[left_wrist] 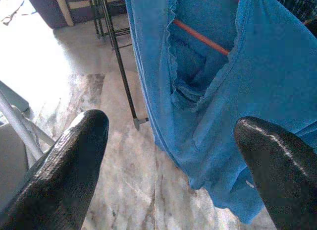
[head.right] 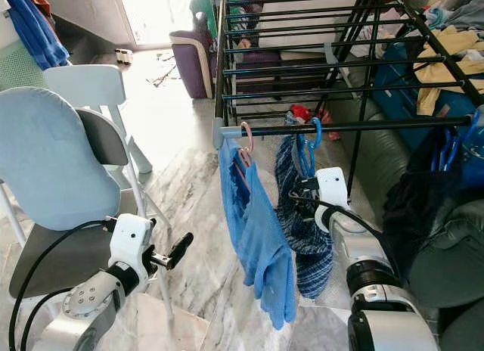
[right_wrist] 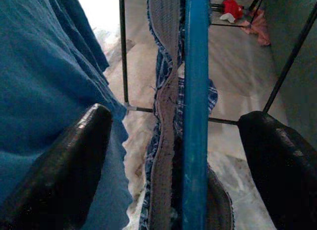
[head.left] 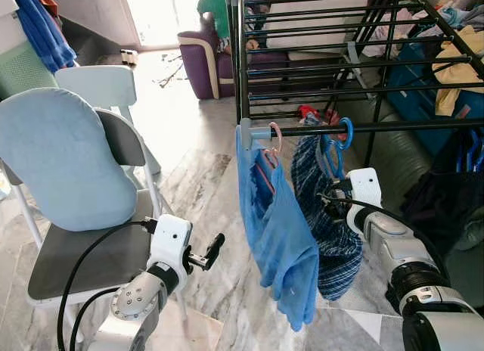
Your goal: Hang hanger
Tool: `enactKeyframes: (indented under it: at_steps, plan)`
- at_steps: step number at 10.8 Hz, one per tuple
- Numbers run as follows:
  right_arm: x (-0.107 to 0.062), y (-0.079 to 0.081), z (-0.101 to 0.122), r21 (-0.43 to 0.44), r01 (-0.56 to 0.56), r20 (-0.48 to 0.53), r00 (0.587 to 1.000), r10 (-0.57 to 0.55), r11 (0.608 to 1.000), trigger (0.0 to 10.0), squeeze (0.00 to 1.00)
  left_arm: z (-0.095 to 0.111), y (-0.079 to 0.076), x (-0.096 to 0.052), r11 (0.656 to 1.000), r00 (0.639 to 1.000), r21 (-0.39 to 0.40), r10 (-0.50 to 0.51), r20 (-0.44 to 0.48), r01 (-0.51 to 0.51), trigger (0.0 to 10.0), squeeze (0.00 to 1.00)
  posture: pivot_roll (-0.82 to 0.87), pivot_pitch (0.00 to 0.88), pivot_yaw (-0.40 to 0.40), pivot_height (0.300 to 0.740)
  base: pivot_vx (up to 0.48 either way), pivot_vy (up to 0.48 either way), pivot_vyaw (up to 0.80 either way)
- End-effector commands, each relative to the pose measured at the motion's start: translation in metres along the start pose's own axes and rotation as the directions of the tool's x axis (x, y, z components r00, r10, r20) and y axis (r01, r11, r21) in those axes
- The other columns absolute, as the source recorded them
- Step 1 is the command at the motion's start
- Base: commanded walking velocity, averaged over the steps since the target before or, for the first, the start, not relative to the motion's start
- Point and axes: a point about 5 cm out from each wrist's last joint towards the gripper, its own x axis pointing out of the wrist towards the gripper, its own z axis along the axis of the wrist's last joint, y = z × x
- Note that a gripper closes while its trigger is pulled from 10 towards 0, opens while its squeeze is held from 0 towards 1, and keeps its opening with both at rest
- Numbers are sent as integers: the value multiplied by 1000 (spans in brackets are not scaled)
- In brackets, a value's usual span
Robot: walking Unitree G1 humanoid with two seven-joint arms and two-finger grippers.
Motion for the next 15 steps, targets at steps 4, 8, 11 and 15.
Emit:
enactKeyframes:
  at_steps: [4,8,11,15]
  plan:
    - [1,4,2,5,-3,11,1000,3,1000,10000,1000,-2,1,2,1000,1000,6,-3,-15,3,10000,0,-50,39,71,740,0,0,0]
    - [1,2,5,-6,-4,16,1000,4,1000,10000,0,-2,0,4,1000,1000,7,-9,-14,9,10000,0,-54,30,69,740,0,0,0]
    - [4,10,7,-1,-45,21,999,45,999,0,0,-2,-1,4,1000,1000,5,-11,-14,11,10000,0,-53,32,67,740,0,0,0]
    - [7,11,13,-1,-37,39,999,37,999,0,0,-1,-1,4,1000,1000,1,-5,-9,5,10000,0,-50,39,65,740,0,0,0]
